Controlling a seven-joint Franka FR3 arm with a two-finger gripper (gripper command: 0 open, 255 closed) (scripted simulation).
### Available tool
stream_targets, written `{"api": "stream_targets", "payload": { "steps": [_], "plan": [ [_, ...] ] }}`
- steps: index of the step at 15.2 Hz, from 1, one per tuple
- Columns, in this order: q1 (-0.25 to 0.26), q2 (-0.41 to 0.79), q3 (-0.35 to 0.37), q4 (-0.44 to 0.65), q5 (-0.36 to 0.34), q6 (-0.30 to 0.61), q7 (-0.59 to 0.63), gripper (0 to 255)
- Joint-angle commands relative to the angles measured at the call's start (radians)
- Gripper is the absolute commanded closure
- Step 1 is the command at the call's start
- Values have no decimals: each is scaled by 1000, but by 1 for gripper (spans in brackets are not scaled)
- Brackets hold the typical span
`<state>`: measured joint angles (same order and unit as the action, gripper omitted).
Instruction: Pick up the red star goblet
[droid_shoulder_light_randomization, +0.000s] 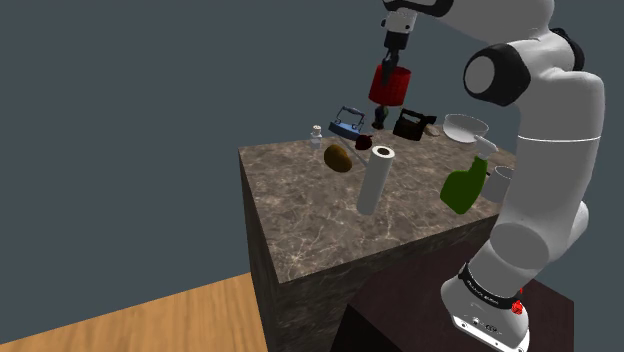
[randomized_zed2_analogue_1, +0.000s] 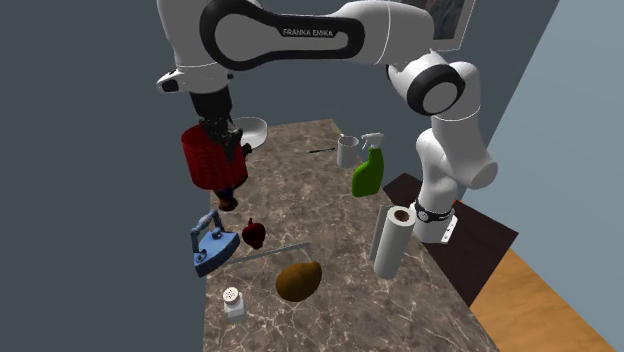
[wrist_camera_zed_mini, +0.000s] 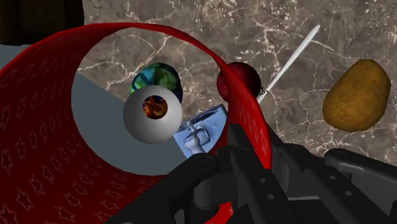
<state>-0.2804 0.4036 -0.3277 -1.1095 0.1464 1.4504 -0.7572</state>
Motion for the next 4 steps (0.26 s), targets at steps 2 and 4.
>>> {"api": "stream_targets", "payload": {
  "steps": [2,4],
  "plan": [
    [-14,26,0,86,9,-59,-1,255],
    [-15,27,0,90,9,-62,-1,255]
  ]
}}
